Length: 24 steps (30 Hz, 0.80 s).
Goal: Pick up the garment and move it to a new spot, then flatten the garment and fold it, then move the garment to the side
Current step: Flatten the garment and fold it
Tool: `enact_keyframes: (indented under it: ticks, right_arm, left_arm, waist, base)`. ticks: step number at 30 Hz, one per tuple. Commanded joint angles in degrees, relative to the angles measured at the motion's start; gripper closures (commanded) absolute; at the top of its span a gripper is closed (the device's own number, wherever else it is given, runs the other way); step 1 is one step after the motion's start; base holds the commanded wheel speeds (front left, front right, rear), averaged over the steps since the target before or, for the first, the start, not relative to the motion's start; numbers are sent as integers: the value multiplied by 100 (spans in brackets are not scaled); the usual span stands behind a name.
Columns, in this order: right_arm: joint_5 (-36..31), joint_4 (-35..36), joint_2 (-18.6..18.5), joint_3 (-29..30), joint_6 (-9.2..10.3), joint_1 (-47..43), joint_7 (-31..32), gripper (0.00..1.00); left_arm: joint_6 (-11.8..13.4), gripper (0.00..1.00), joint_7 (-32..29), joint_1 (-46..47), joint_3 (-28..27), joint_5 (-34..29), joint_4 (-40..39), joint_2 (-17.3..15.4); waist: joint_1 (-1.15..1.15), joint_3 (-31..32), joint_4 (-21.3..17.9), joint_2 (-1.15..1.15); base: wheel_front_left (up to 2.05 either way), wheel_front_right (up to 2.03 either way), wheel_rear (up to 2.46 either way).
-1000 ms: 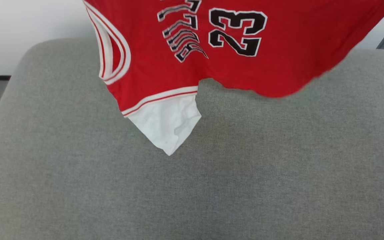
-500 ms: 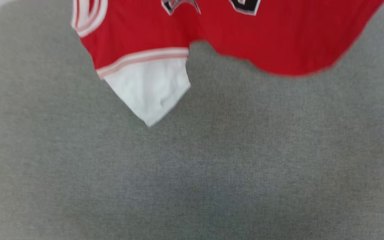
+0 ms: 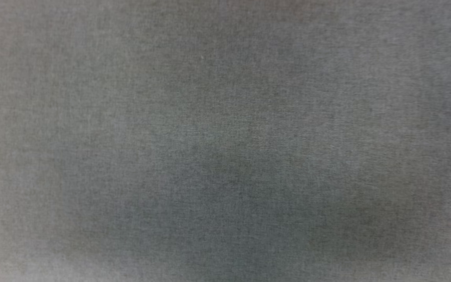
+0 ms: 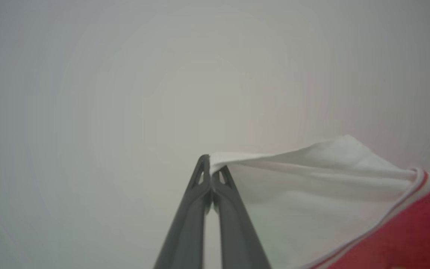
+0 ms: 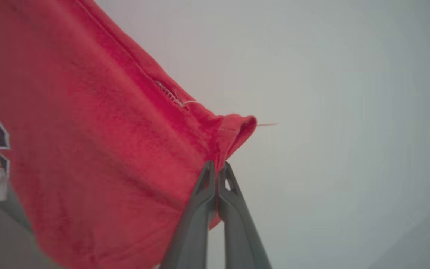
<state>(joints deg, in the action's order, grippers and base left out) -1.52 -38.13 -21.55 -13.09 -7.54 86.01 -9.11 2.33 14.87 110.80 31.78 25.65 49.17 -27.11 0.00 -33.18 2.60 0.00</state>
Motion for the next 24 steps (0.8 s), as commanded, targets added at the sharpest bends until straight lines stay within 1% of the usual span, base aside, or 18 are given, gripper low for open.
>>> enact_keyframes:
  ticks: [1,3,4,6,7,10,12,13,14,16,18,19,22,23,24]
  right_arm:
    - [120,-255,2,-190,11,-218,-10,100]
    - [431,-472,-27,-381,11,-406,21,100]
    - [581,-571,-72,-567,11,-586,105,100]
    - [1100,-620,-96,-747,11,-893,272,100]
    - [1278,-595,-173,-895,11,-1046,433,100]
    - [2044,-289,-373,-1161,11,-1528,842,100]
    - [2643,28,-493,-1292,11,-1959,1159,100]
    - [2869,212,-569,-1321,11,-2154,1315,100]
    - [3068,421,-689,-1421,11,-2366,1517,100]
    - [3598,843,-834,-1418,11,-2802,1868,100]
    - [3924,1254,-1061,-1440,11,-3269,2235,100]
    - [4089,1455,-1116,-1373,11,-3511,2374,100]
    - [4453,1987,-1316,-1204,11,-4263,2852,100]
    - [4453,1987,-1316,-1204,11,-4263,2852,100]
    - [4586,2155,-1375,-1144,11,-4513,3016,100]
  left_arm:
    - [-134,100,25,-377,66,-34,54,-62]
    - [-340,100,34,-723,128,1,29,-86]
    - [-431,100,34,-975,170,60,59,-89]
    - [-621,100,-127,-1470,282,159,73,-129]
    - [-710,100,-280,-1701,358,198,43,-162]
    - [-871,100,-783,-2384,492,491,-216,-275]
    - [-928,100,-1132,-2924,630,641,-564,-411]
    - [-938,100,-1360,-3227,653,828,-761,-469]
    - [-935,100,-1595,-3512,695,923,-1001,-593]
    - [-940,100,-2034,-4048,758,1151,-1596,-854]
    - [-839,100,-2538,-4694,835,1352,-2259,-1146]
    - [-745,100,-2771,-5008,854,1473,-2610,-1305]
    - [-351,100,-3380,-5941,905,1777,-3753,-1839]
    - [-351,100,-3380,-5941,905,1777,-3753,-1839]
    - [-223,100,-3569,-6256,933,1898,-4086,-2017]
  waist:
    - [0,-47,135,0]
    - [0,61,174,0]
    - [0,135,190,0]
    - [0,287,202,0]
    - [0,363,210,0]
    - [0,593,232,0]
    - [0,746,243,0]
    - [0,828,244,0]
    - [0,902,245,0]
    - [0,1042,252,0]
    - [0,1171,264,0]
    - [0,1233,264,0]
    - [0,1400,265,0]
    - [0,1400,265,0]
    - [0,1446,267,0]
  base:
    - [0,0,0]
    - [0,0,0]
    - [0,0,0]
    - [0,0,0]
    - [0,0,0]
    - [0,0,0]
    - [0,0,0]
    - [0,0,0]
    - [0,0,0]
    - [0,0,0]
    - [0,0,0]
    - [0,0,0]
    - [0,0,0]
    - [0,0,0]
    - [0,0,0]
